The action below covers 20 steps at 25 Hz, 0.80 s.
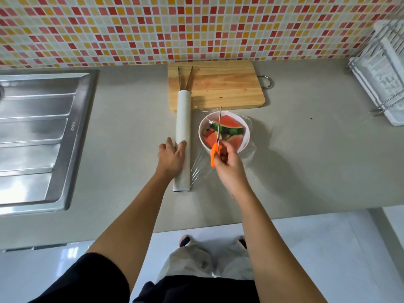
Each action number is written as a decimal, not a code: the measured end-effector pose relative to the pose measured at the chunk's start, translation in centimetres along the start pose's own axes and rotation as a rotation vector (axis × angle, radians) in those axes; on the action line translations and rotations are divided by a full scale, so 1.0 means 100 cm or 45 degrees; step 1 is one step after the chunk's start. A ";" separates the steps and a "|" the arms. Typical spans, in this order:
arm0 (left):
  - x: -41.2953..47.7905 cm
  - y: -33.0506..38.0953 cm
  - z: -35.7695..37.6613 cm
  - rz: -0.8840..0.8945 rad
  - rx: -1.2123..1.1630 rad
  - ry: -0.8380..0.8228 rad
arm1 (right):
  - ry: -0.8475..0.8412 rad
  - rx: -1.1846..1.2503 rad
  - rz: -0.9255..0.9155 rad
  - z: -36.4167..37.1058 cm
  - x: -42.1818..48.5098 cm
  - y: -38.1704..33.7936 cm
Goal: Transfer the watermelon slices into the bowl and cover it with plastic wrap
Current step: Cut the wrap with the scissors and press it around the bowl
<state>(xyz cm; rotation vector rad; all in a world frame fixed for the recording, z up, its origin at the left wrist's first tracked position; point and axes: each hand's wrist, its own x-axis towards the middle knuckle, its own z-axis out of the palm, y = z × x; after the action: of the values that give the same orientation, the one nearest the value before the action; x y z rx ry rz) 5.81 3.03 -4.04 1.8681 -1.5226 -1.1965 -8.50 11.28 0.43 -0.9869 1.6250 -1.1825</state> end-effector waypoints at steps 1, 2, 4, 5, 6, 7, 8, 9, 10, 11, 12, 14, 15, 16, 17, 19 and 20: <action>-0.004 -0.004 -0.001 0.006 0.069 -0.011 | -0.015 0.021 0.003 0.002 -0.004 0.002; -0.009 -0.008 0.000 -0.001 0.114 -0.011 | -0.027 0.034 0.010 0.003 -0.008 0.005; -0.023 -0.011 0.005 -0.074 0.079 0.033 | -0.056 0.024 0.023 0.004 -0.015 0.010; -0.029 -0.013 0.008 -0.093 0.083 0.053 | -0.083 0.008 0.030 0.005 -0.020 0.013; -0.033 -0.013 0.011 -0.086 0.120 0.058 | -0.113 -0.009 0.042 0.006 -0.023 0.016; -0.035 -0.013 0.012 -0.074 0.152 0.053 | -0.143 -0.020 0.060 0.007 -0.027 0.020; -0.037 -0.014 0.012 -0.066 0.151 0.044 | -0.165 -0.022 0.079 0.007 -0.031 0.023; -0.038 -0.013 0.011 -0.068 0.123 0.038 | -0.179 -0.014 0.096 0.007 -0.034 0.025; -0.040 -0.013 0.011 -0.079 0.088 0.031 | -0.189 -0.005 0.114 0.007 -0.038 0.027; -0.041 -0.012 0.010 -0.080 0.061 0.029 | -0.194 -0.001 0.130 0.007 -0.044 0.029; -0.042 -0.011 0.011 -0.072 0.046 0.031 | -0.195 0.000 0.142 0.007 -0.051 0.032; -0.042 -0.007 0.010 -0.045 0.036 0.033 | -0.199 0.023 0.166 0.008 -0.069 0.040; -0.042 -0.004 0.009 -0.037 0.035 0.027 | -0.212 0.037 0.177 0.008 -0.079 0.045; -0.041 -0.002 0.008 -0.036 0.035 0.015 | -0.234 0.040 0.192 0.007 -0.089 0.049; -0.040 -0.001 0.006 -0.039 0.037 0.003 | -0.260 0.033 0.214 0.007 -0.098 0.053; -0.040 0.000 0.002 -0.046 0.059 -0.011 | -0.311 0.038 0.272 0.005 -0.111 0.056; -0.040 0.000 0.001 -0.044 0.075 -0.011 | -0.334 0.043 0.295 0.006 -0.116 0.057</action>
<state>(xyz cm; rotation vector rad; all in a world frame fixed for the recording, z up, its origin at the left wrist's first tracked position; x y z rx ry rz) 5.68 6.79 -2.77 1.9370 -1.5516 -1.1886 -5.00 23.30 -2.92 -0.8661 1.4612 -0.8823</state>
